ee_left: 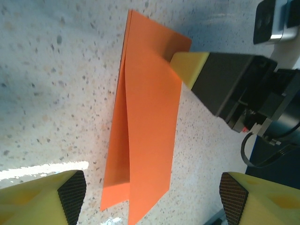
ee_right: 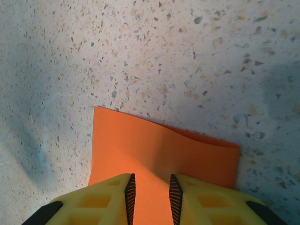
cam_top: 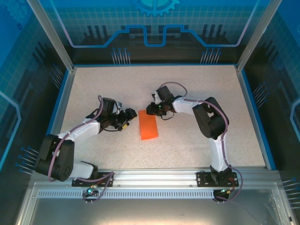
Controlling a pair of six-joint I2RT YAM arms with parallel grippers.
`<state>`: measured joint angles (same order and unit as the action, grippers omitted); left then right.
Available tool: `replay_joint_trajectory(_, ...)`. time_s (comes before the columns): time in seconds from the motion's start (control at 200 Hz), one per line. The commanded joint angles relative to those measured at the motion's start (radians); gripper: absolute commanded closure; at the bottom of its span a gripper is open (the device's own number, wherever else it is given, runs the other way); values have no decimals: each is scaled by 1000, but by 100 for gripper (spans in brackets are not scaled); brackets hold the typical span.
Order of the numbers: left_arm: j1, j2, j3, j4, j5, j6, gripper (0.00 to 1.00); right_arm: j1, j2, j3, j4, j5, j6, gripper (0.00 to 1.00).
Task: Fold a paper plane with a square sheet of paper (pick it up from the middle)
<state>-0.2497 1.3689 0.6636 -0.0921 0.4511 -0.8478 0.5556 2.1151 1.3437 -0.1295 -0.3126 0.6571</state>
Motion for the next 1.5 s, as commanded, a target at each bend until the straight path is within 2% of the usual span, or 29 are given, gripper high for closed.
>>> replay_joint_trajectory(0.0, -40, 13, -32, 46, 77, -65, 21, -7, 48, -37, -49, 66, 77, 70)
replay_joint_trajectory(0.19, -110, 35, -59, 80, 84, -98, 26, -8, 63, -45, -42, 62, 119, 71)
replay_joint_trajectory(0.46, -122, 107, -83, 129, 97, -100, 31, -8, 69, -38, -30, 40, 129, 71)
replay_joint_trajectory(0.675, -126, 146, -89, 213, 143, -122, 58, -13, 55, -37, -10, 8, 141, 71)
replay_joint_trajectory(0.835, -126, 177, -75, 172, 97, -90, 83, -31, -9, -40, 28, -63, 122, 71)
replay_joint_trajectory(0.955, -126, 190, -51, 86, 40, -33, 93, -49, -107, -70, 35, -103, 60, 69)
replay_joint_trajectory(1.14, -126, 197, -23, 27, 10, 7, 95, -45, -188, -129, 5, -146, -28, 69)
replay_joint_trajectory(1.375, -125, 205, 1, 7, 8, 16, 96, 4, -144, -123, -52, -138, -49, 78)
replay_joint_trajectory(1.495, -125, 200, 3, 12, 15, 9, 95, 6, -115, -124, -67, -137, -31, 79)
